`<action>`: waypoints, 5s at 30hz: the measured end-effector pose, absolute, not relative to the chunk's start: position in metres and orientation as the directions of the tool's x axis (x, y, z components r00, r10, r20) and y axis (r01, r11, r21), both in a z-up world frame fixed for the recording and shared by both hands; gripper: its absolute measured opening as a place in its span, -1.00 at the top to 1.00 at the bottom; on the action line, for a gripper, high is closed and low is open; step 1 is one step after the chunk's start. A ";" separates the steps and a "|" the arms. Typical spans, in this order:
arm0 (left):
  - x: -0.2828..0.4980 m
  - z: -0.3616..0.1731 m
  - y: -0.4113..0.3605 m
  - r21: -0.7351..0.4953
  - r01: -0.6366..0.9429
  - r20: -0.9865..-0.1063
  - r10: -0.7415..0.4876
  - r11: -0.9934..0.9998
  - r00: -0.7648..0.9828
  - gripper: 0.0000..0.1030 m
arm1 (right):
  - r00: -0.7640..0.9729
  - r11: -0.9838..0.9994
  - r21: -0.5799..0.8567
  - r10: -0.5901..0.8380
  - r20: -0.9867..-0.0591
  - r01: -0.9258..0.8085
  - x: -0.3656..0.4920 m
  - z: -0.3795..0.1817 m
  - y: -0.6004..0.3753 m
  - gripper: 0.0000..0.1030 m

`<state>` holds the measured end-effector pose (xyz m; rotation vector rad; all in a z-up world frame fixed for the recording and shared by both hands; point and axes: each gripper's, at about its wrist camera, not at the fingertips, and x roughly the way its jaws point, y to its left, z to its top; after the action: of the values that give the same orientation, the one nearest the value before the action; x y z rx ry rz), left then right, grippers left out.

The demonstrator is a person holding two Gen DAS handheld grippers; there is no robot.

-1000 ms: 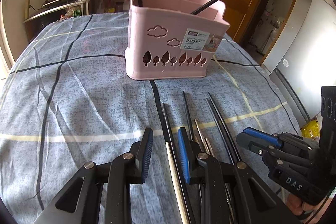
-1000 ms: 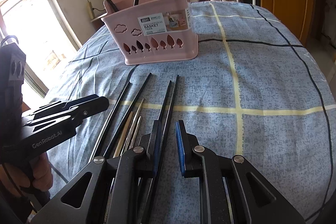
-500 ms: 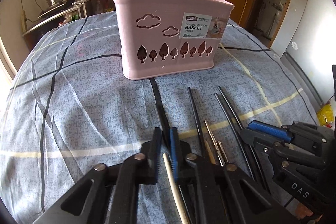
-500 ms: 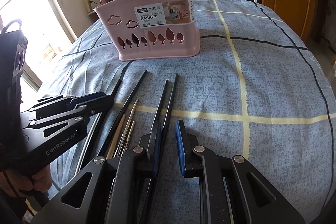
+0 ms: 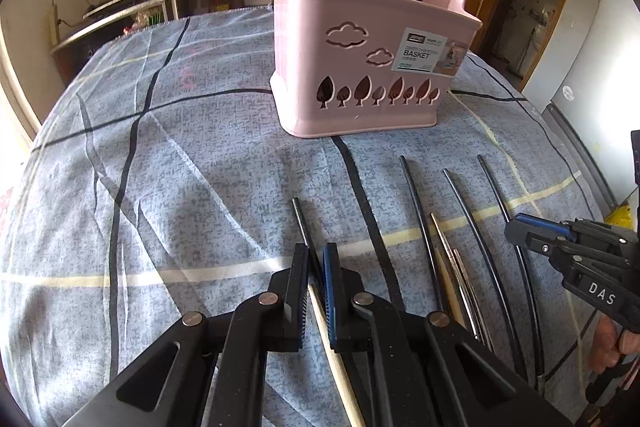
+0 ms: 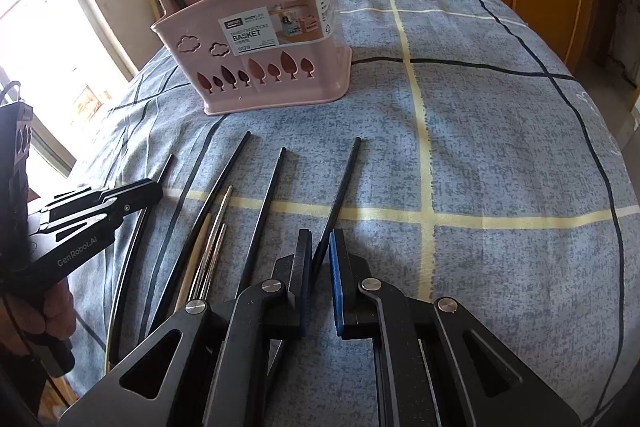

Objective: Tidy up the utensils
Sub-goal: 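Close the left tool on a black chopstick while the right tool grasps another, then lift both chopsticks and carry them over the pink basket, then drop the chopsticks into the basket by opening both tools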

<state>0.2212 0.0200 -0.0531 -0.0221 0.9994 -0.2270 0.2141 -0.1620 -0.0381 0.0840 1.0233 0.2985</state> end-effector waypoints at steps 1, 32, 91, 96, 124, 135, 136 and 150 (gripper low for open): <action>0.223 -0.053 0.020 -0.134 0.172 -0.833 -0.204 0.976 0.513 0.86 | 0.480 0.957 0.204 0.279 -0.831 -0.204 0.217 -0.038 -0.161 0.83; 0.235 -0.026 0.009 -0.178 0.162 -0.817 -0.238 0.971 0.525 0.90 | 0.486 0.956 0.217 0.288 -0.825 -0.197 0.242 -0.018 -0.160 0.88; 0.211 0.220 0.053 -0.205 0.236 -0.498 -0.309 0.950 0.810 0.93 | 0.786 0.890 0.274 0.451 -0.422 -0.363 0.215 0.183 -0.166 0.91; 0.227 0.239 0.057 -0.202 0.225 -0.465 -0.295 0.953 0.835 0.93 | 0.804 0.884 0.301 0.456 -0.382 -0.358 0.233 0.198 -0.163 0.91; 0.314 0.128 0.058 -0.279 0.182 -0.591 -0.317 0.943 0.741 0.92 | 0.767 0.899 0.346 0.417 -0.488 -0.269 0.301 0.125 -0.142 0.91; 0.303 0.133 0.066 -0.243 0.156 -0.581 -0.273 0.957 0.766 0.56 | 0.755 0.905 0.320 0.414 -0.508 -0.280 0.294 0.127 -0.146 0.76; 0.299 0.136 0.067 -0.244 0.156 -0.574 -0.272 0.957 0.773 0.52 | 0.758 0.905 0.320 0.413 -0.505 -0.280 0.292 0.129 -0.148 0.76; 0.220 0.142 0.075 -0.251 0.161 -0.506 -0.272 0.954 0.819 0.52 | 0.802 0.922 0.294 0.369 -0.469 -0.252 0.223 0.139 -0.180 0.75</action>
<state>0.2204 0.0745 0.1420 -0.2015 0.5666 -0.2321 0.2235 -0.1805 0.1394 0.2224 0.5462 0.3360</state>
